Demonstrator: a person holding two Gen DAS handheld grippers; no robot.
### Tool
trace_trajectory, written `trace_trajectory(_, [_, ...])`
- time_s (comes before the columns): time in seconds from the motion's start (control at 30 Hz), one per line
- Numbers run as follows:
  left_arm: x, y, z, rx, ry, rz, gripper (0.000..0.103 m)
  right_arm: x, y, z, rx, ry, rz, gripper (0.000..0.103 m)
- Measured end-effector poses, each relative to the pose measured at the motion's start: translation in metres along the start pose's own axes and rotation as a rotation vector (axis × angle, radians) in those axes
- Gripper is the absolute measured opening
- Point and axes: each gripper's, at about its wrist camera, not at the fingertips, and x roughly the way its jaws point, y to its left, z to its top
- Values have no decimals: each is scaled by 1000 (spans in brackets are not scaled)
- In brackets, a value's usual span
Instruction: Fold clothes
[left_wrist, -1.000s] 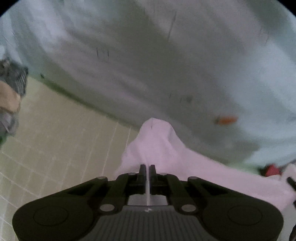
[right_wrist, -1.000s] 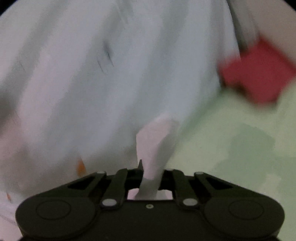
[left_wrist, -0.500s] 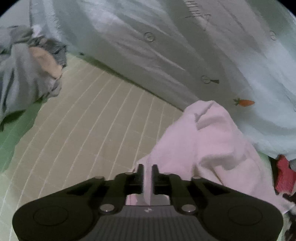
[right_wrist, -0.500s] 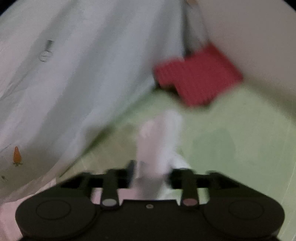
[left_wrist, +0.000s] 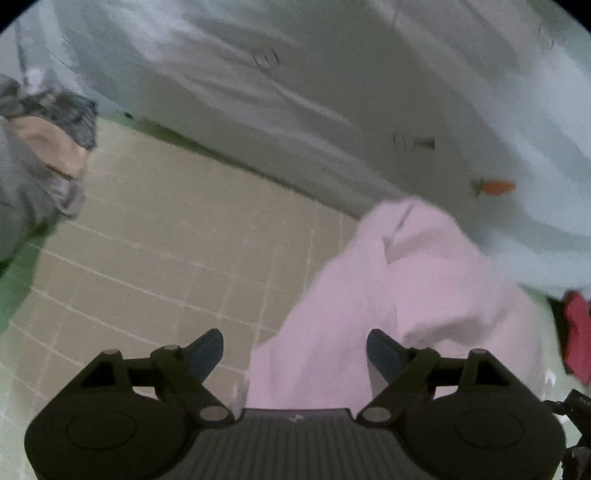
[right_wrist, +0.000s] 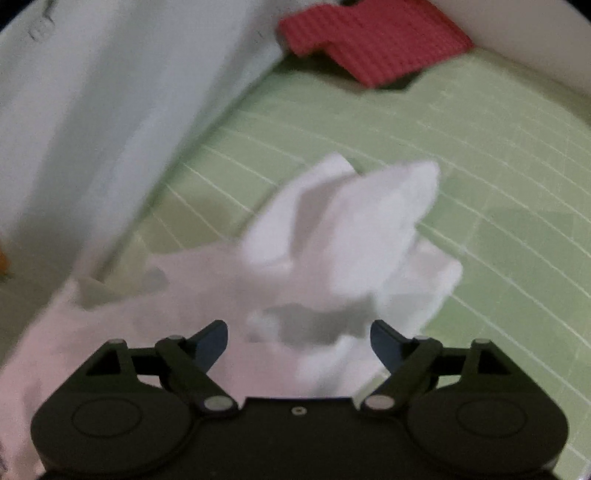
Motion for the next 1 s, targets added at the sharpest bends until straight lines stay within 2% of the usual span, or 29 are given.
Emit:
trace_trajectory(0.1, [21,-1,2,12,46,-19,80,9,-10,-5,49,34,13,86])
trace_trajectory(0.13, [26,-1,3,14,54,-33,59,10,-12,-6,62,43,25,86])
trace_trajectory(0.17, [28,-1,5,11,60,-36,21,11,-13,-7,65,41,37,84])
trace_trajectory(0.2, [31,-1,7,7,65,-38,1,10,-12,-8,62,31,47,81])
trace_trajectory(0.27, [31,-2,11,13,48,-26,3,6,-10,-8,38,6,59,60])
trace_trajectory(0.33, [21,-2,15,26,-9,5,3,0,-8,-8,6,-21,70,18])
trace_trajectory(0.4, [0,5,24,-2,-78,10,3,-12,-8,-4,-23,-59,113,10])
trace_trajectory(0.5, [-34,14,36,-39,-167,8,3,-47,-14,5,-67,-169,231,7])
trace_trajectory(0.57, [-66,12,36,-15,-248,30,3,-75,-21,8,-97,-251,293,7])
trace_trajectory(0.67, [-86,1,-7,59,-234,8,3,-115,-33,8,-142,-354,317,6])
trace_trajectory(0.73, [-100,-6,-35,109,-224,-8,3,-126,-47,1,-175,-380,282,7])
trace_trajectory(0.83, [-120,-17,-78,183,-209,-30,4,-114,-73,-10,-214,-313,161,7])
trace_trajectory(0.9, [-99,-18,-114,194,-84,-16,5,-97,-93,-19,-230,-228,102,8])
trace_trajectory(1.0, [-106,-16,-121,158,-97,1,15,-83,-115,-34,-234,-134,90,13])
